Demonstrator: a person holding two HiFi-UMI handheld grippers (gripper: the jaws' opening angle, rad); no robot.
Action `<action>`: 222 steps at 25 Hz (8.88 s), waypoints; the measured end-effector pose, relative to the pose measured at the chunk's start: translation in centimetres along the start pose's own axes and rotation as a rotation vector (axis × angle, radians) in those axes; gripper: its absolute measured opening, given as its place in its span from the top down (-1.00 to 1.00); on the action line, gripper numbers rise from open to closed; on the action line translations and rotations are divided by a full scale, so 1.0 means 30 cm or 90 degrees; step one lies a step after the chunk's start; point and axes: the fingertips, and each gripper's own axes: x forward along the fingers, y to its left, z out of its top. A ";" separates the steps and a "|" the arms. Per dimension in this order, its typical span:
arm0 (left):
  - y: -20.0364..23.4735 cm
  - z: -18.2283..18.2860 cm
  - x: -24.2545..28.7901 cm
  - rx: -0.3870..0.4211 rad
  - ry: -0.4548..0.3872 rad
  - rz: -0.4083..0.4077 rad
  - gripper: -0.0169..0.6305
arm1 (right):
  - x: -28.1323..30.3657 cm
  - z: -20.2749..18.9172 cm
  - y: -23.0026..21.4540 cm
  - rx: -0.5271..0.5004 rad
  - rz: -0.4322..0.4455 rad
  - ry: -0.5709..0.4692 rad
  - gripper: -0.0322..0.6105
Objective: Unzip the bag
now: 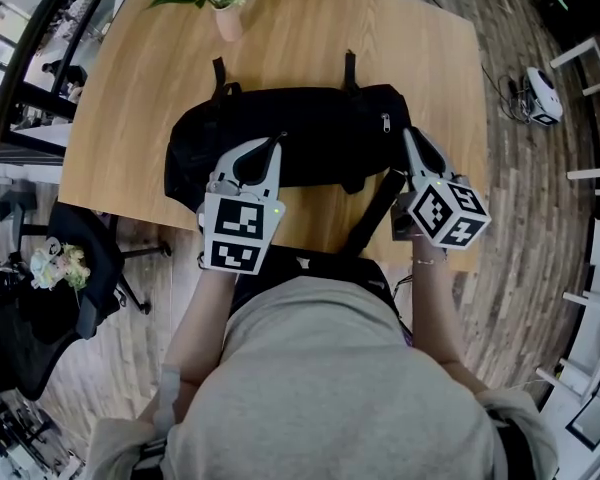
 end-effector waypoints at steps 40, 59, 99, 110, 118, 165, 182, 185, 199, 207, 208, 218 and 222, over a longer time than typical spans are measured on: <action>0.038 0.012 -0.046 -0.078 -0.057 -0.001 0.89 | 0.166 -0.160 0.679 -0.666 0.369 0.207 0.32; 0.035 0.004 -0.070 -0.089 -0.065 0.000 0.89 | 0.167 -0.223 0.682 -0.690 0.371 0.237 0.79; 0.331 -0.153 -0.230 -0.109 -0.029 0.097 0.88 | 0.214 -0.203 0.638 -0.605 0.271 0.236 0.81; 0.423 -0.203 -0.275 -0.118 -0.013 0.129 0.88 | 0.223 -0.200 0.627 -0.590 0.255 0.233 0.81; 0.432 -0.215 -0.272 -0.143 -0.007 0.128 0.88 | 0.220 -0.198 0.640 -0.592 0.254 0.227 0.79; -0.007 -0.024 -0.098 -0.188 -0.043 -0.080 0.88 | -0.033 -0.130 0.592 -0.194 0.261 0.113 0.88; -0.087 -0.077 -0.082 -0.168 0.015 -0.088 0.89 | -0.048 -0.189 0.582 -0.166 0.297 0.154 0.88; -0.095 -0.084 -0.078 -0.176 0.019 -0.091 0.89 | -0.041 -0.195 0.577 -0.160 0.297 0.157 0.89; -0.096 -0.088 -0.074 -0.198 0.020 -0.108 0.90 | -0.033 -0.205 0.570 -0.145 0.291 0.157 0.89; -0.101 -0.078 -0.069 -0.199 0.016 -0.112 0.90 | -0.032 -0.205 0.575 -0.149 0.294 0.158 0.89; -0.100 -0.078 -0.069 -0.199 0.016 -0.111 0.90 | -0.030 -0.206 0.578 -0.150 0.296 0.160 0.89; -0.097 -0.089 -0.068 -0.195 0.024 -0.106 0.90 | -0.024 -0.215 0.585 -0.169 0.305 0.169 0.89; -0.100 -0.094 -0.069 -0.201 0.025 -0.109 0.90 | -0.027 -0.219 0.596 -0.175 0.316 0.172 0.88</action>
